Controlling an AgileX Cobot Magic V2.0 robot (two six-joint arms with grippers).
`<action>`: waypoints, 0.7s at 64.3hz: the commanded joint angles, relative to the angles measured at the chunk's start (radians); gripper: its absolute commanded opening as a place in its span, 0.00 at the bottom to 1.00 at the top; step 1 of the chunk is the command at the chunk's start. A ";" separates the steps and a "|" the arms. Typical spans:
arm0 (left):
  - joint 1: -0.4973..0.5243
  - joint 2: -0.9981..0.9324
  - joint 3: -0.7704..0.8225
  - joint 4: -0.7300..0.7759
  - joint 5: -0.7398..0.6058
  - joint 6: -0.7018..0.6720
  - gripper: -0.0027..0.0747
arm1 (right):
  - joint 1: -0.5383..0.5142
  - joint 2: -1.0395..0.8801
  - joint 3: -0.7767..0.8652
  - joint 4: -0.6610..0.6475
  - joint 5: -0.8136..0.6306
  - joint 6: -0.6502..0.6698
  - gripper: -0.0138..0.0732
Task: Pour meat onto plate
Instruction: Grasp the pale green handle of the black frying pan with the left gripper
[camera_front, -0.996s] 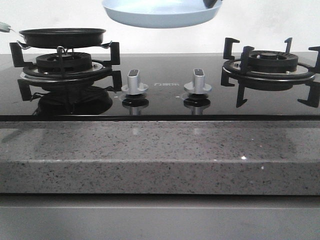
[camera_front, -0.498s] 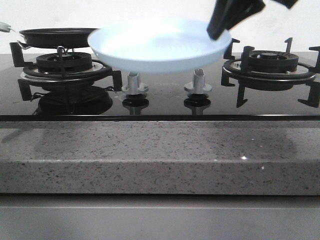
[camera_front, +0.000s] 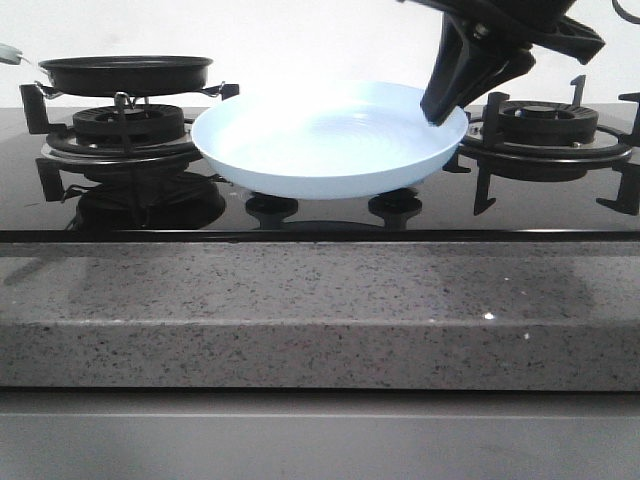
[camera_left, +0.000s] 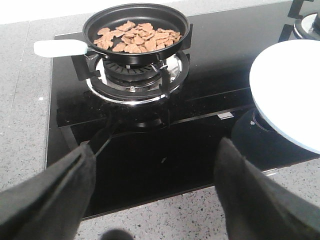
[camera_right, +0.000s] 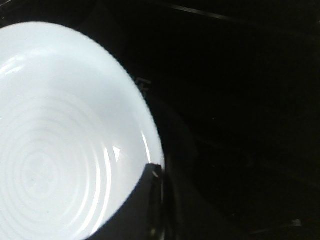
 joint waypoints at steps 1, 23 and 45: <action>-0.008 0.005 -0.031 -0.011 -0.070 -0.005 0.67 | 0.001 -0.050 -0.023 0.031 -0.044 -0.011 0.03; 0.064 0.113 -0.085 -0.010 -0.023 -0.033 0.85 | 0.001 -0.050 -0.023 0.031 -0.044 -0.011 0.03; 0.330 0.404 -0.305 -0.252 0.108 0.126 0.85 | 0.001 -0.050 -0.023 0.031 -0.044 -0.011 0.03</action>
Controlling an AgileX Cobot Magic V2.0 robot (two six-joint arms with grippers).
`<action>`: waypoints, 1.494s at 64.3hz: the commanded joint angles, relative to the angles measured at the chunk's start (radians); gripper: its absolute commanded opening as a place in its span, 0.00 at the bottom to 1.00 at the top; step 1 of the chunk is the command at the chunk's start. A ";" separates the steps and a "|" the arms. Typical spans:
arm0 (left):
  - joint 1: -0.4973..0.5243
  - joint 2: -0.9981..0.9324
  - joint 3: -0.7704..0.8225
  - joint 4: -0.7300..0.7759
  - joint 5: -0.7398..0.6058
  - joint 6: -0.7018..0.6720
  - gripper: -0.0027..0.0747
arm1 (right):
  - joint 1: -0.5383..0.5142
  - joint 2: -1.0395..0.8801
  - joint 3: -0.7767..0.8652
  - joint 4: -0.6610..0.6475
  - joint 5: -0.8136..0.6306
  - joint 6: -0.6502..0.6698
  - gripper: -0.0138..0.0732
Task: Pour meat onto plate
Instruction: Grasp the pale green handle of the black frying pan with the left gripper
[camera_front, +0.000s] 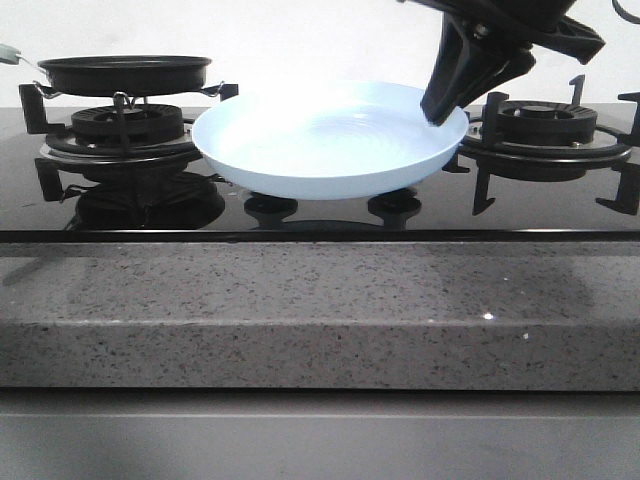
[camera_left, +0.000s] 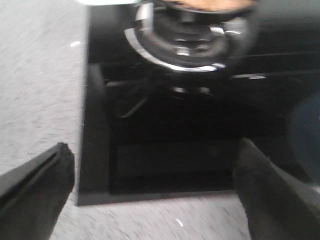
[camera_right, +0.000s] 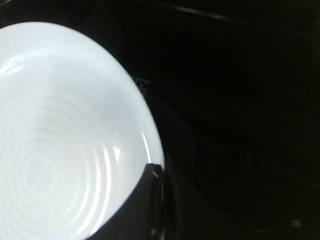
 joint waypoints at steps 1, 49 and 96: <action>0.087 0.050 -0.081 -0.182 -0.038 0.126 0.85 | 0.001 -0.050 -0.023 0.031 -0.044 -0.009 0.03; 0.363 0.511 -0.245 -1.286 0.066 0.580 0.83 | 0.001 -0.050 -0.023 0.031 -0.042 -0.009 0.03; 0.315 0.722 -0.388 -1.365 0.162 0.594 0.68 | 0.001 -0.050 -0.023 0.031 -0.042 -0.009 0.03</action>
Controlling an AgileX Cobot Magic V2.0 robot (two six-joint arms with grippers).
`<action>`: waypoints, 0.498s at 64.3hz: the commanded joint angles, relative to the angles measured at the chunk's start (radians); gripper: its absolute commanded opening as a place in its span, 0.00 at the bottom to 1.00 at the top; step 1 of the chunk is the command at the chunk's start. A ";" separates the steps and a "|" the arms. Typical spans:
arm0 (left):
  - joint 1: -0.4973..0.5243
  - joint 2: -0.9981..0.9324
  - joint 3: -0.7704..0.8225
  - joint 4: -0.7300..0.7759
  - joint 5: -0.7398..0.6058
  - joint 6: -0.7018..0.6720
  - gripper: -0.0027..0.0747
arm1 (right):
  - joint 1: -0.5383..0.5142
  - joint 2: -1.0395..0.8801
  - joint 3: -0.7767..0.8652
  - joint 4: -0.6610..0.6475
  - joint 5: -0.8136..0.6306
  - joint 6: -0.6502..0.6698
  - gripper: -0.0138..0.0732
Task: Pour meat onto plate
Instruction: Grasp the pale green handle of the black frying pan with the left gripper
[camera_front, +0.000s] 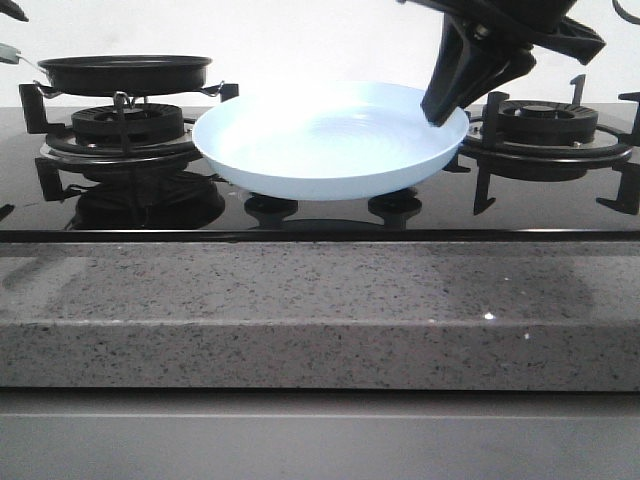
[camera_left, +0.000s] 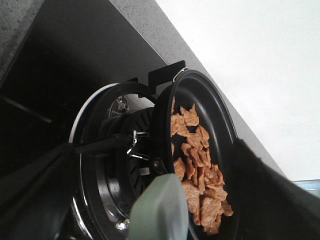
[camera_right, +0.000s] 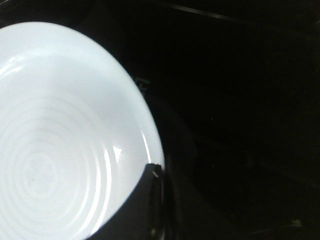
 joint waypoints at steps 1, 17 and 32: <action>-0.005 -0.047 -0.033 -0.062 0.041 0.007 0.66 | 0.001 -0.050 -0.023 0.031 -0.042 -0.007 0.03; -0.005 -0.047 -0.033 -0.069 0.092 0.007 0.37 | 0.001 -0.050 -0.023 0.031 -0.042 -0.007 0.03; -0.005 -0.047 -0.033 -0.084 0.110 0.007 0.28 | 0.001 -0.050 -0.023 0.031 -0.042 -0.007 0.03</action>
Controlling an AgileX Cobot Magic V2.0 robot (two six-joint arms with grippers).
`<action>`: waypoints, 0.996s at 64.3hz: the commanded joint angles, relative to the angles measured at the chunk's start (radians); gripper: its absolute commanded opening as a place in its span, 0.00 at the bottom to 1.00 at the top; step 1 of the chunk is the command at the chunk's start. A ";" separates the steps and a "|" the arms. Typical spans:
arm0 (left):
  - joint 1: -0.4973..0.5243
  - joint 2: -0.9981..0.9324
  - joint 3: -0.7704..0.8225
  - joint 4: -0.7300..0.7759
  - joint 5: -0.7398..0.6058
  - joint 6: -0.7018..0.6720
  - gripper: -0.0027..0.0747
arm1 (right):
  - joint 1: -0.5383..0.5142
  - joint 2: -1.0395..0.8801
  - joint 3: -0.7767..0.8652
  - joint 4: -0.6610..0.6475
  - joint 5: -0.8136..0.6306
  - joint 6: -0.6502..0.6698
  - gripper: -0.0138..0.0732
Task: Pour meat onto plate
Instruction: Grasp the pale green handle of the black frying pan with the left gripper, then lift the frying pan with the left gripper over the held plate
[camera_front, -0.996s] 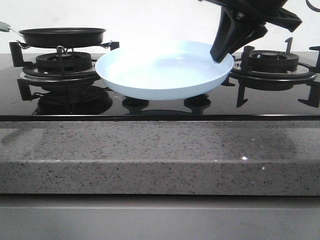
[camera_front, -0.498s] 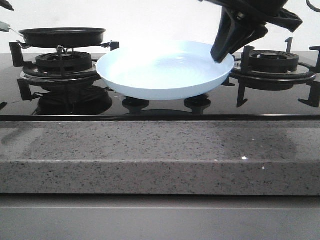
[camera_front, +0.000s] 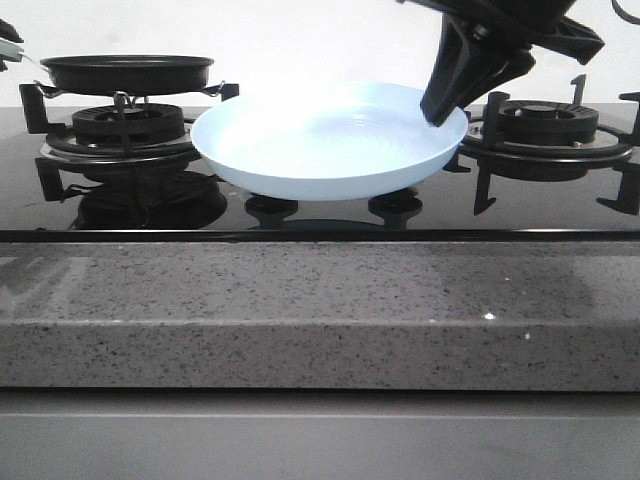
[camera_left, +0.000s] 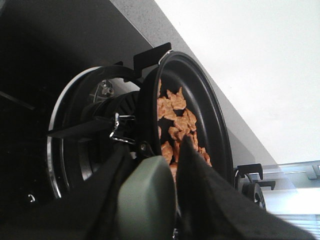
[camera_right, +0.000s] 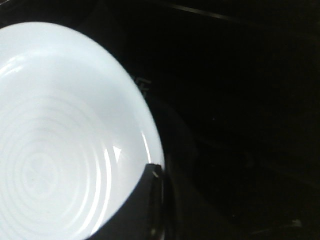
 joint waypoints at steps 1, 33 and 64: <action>-0.005 -0.047 -0.031 -0.084 0.049 0.004 0.28 | 0.001 -0.050 -0.023 0.031 -0.042 -0.007 0.03; 0.004 -0.048 -0.031 -0.125 0.112 0.011 0.28 | 0.001 -0.050 -0.023 0.031 -0.042 -0.007 0.03; 0.004 -0.048 -0.031 -0.138 0.131 0.033 0.03 | 0.001 -0.050 -0.023 0.031 -0.042 -0.007 0.03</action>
